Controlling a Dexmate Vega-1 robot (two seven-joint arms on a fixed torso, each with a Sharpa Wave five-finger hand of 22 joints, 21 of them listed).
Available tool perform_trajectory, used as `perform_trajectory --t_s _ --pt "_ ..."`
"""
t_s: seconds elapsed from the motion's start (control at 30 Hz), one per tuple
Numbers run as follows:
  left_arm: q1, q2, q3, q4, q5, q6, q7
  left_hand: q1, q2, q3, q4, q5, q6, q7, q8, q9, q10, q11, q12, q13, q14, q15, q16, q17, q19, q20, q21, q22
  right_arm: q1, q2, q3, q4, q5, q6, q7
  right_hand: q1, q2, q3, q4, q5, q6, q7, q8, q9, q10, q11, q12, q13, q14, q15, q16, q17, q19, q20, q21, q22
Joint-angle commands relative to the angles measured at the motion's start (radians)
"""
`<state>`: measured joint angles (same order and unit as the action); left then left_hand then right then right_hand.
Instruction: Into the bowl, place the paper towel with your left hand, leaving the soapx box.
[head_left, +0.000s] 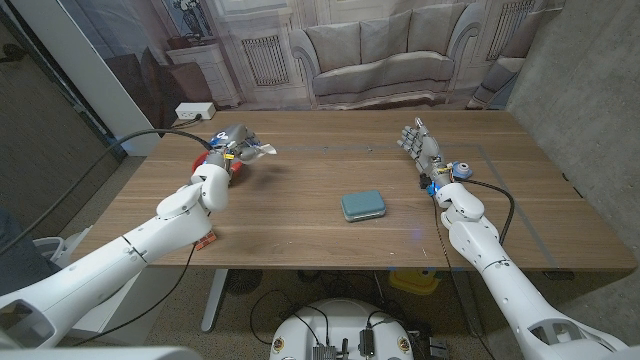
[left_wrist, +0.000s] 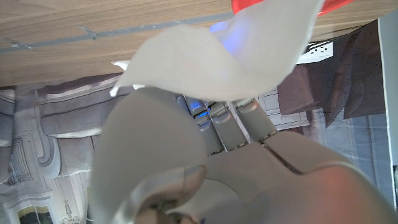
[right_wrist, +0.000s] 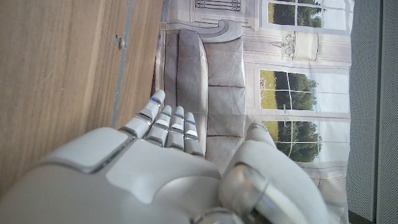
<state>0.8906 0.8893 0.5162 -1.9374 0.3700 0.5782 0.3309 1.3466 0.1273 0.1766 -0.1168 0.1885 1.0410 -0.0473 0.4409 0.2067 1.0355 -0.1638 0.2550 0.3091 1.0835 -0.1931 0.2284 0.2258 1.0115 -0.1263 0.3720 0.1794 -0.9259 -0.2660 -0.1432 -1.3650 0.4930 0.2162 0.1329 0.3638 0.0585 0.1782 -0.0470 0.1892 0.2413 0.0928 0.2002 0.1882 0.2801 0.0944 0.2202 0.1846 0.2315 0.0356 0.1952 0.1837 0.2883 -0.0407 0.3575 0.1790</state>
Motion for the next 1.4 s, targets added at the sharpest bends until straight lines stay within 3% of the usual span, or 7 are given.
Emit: perform_trajectory --t_s 0.03,0.23,0.67,1.0,1.4 --pt "0.010 0.016 -0.024 -0.001 -0.011 0.021 0.021 0.000 -0.005 0.008 0.000 -0.003 0.014 -0.001 0.007 0.003 0.013 0.002 -0.003 0.004 0.008 -0.032 -0.001 0.005 -0.003 0.004 -0.005 0.002 0.001 0.003 0.002 0.008 0.003 0.010 0.005 0.002 0.002 0.001 -0.009 -0.003 0.008 -0.004 -0.002 0.004 0.008 0.001 -0.004 0.003 0.006 0.002 -0.001 0.005 0.011 -0.006 -0.002 0.003" --pt "-0.004 0.029 -0.005 0.006 0.010 0.039 0.005 0.001 -0.006 0.009 -0.001 -0.003 0.017 -0.002 0.008 0.002 0.014 0.002 -0.005 0.006 0.010 -0.032 -0.001 0.006 -0.002 0.004 -0.004 0.002 -0.005 0.002 0.006 0.002 0.004 0.008 -0.002 0.001 0.003 0.001 -0.009 -0.003 0.008 -0.004 -0.002 0.004 0.008 0.003 -0.004 0.003 0.006 0.003 -0.001 0.005 0.012 -0.006 -0.004 0.003" --pt "0.019 0.056 -0.040 0.004 -0.015 0.050 0.019 0.001 -0.007 0.011 0.000 -0.003 0.017 -0.005 0.008 0.000 0.015 0.000 -0.010 0.008 0.010 -0.032 -0.002 0.008 -0.004 0.003 -0.005 0.003 0.004 -0.003 0.003 0.002 0.001 -0.007 -0.003 0.001 0.004 0.000 -0.010 -0.003 0.009 -0.003 -0.002 0.004 0.009 0.002 -0.004 0.003 0.005 0.002 -0.002 0.005 0.012 -0.006 -0.008 0.003" --pt "0.040 0.055 -0.091 0.039 -0.067 -0.004 0.073 0.001 -0.007 0.012 0.000 -0.003 0.019 -0.004 0.009 -0.001 0.018 0.000 -0.013 0.011 0.013 -0.034 -0.001 0.010 -0.003 0.003 -0.005 0.003 0.013 -0.001 -0.003 0.005 -0.008 -0.011 -0.010 0.000 0.004 -0.001 -0.010 -0.003 0.009 -0.003 -0.002 0.004 0.008 0.002 -0.005 0.003 0.006 0.002 -0.001 0.005 0.013 -0.006 -0.011 0.004" --pt "0.014 0.049 -0.086 0.110 -0.082 -0.057 0.096 0.000 -0.008 0.013 0.001 -0.003 0.016 -0.005 0.008 -0.002 0.022 -0.005 -0.015 0.015 0.013 -0.033 -0.002 0.013 -0.001 0.002 -0.004 0.003 0.006 -0.005 -0.007 -0.026 -0.020 -0.029 -0.031 0.000 0.005 -0.001 -0.011 -0.003 0.009 -0.002 -0.002 0.004 0.009 0.004 -0.005 0.003 0.007 0.002 -0.002 0.005 0.014 -0.005 -0.013 0.004"
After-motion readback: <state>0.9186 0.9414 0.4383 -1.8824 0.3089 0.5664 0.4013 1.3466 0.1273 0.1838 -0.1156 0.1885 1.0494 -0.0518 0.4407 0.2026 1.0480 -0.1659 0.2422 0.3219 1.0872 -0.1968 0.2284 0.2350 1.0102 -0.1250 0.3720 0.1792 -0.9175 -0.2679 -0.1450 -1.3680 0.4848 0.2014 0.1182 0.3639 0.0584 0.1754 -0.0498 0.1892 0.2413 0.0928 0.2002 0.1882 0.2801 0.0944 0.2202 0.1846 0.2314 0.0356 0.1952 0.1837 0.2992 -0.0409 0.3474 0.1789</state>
